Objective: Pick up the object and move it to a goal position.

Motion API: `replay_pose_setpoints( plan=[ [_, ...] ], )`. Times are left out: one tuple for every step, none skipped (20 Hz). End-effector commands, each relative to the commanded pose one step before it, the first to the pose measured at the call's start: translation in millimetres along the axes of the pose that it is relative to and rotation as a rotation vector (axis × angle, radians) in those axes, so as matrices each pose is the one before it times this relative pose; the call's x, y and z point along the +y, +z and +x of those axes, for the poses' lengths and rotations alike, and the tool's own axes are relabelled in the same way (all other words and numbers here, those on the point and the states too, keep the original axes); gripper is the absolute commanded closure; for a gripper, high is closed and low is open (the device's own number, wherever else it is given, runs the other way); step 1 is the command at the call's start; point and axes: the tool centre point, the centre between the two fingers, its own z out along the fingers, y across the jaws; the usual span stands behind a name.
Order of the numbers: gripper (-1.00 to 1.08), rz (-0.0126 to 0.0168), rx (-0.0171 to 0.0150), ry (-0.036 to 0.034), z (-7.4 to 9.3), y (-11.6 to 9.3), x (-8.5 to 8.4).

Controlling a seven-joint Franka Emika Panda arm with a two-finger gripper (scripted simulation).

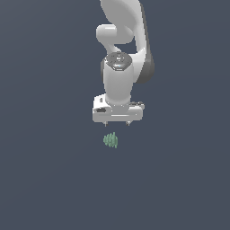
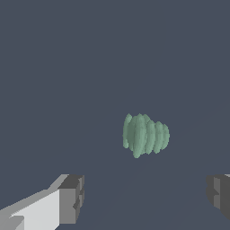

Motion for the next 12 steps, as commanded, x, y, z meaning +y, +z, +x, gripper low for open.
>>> replay_pose_setpoints(
  plan=[
    [-0.92, 0.0, 0.0, 0.0, 0.0, 0.0, 0.01],
    [-0.92, -0.00009, 0.00048, -0.00162, 0.15, -0.15, -0.49],
    [-0.92, -0.00022, 0.00138, -0.00463, 0.45, -0.43, -1.36],
    [-0.92, -0.00037, 0.0023, -0.00774, 0.73, -0.74, -2.3],
    [-0.92, -0.00052, 0.00321, -0.01076, 1.01, -1.08, -3.2],
    [-0.92, -0.00068, 0.0041, -0.01377, 1.28, -1.48, -4.09],
    [-0.92, -0.00078, 0.00452, -0.01525, 1.38, -1.81, -4.54],
    [-0.92, -0.00067, 0.00364, -0.0124, 1.08, -1.66, -3.69],
    [-0.92, -0.00053, 0.00268, -0.00926, 0.74, -1.42, -2.76],
    [-0.92, -0.00039, 0.00172, -0.00612, 0.42, -1.12, -1.83],
    [-0.92, -0.00021, 0.00075, -0.00282, 0.12, -0.69, -0.83],
    [-0.92, 0.0, 0.0, 0.0, -0.11, -0.19, -0.13]
  ],
)
